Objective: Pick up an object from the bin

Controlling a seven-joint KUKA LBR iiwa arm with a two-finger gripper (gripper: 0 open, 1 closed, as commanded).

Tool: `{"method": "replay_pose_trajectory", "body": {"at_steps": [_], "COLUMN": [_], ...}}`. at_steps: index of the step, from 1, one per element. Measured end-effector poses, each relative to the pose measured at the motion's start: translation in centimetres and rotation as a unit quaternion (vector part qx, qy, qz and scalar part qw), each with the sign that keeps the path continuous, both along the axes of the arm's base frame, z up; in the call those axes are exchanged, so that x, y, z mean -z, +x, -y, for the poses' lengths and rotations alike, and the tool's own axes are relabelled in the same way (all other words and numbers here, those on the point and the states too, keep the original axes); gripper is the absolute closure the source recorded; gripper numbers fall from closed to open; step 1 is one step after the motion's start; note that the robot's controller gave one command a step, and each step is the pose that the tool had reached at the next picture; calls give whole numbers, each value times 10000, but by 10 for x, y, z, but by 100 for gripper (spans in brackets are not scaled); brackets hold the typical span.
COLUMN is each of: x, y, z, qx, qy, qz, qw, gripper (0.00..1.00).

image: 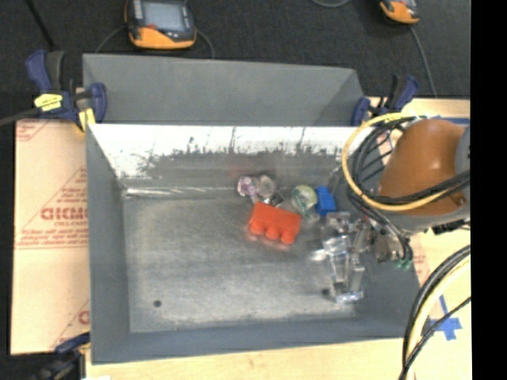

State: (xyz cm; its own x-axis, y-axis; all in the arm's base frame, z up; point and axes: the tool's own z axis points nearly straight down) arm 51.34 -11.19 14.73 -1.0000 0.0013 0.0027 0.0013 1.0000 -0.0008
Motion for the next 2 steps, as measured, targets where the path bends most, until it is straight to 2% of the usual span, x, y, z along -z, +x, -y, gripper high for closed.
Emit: {"method": "replay_pose_trajectory", "body": {"at_steps": [1,2], "x": [73,73], "y": [43,90], "z": [12,-1], "qx": [-365,-402], "qy": [14,2], "qz": [26,-36], "qw": [9993,9992], "gripper": [0,0]}}
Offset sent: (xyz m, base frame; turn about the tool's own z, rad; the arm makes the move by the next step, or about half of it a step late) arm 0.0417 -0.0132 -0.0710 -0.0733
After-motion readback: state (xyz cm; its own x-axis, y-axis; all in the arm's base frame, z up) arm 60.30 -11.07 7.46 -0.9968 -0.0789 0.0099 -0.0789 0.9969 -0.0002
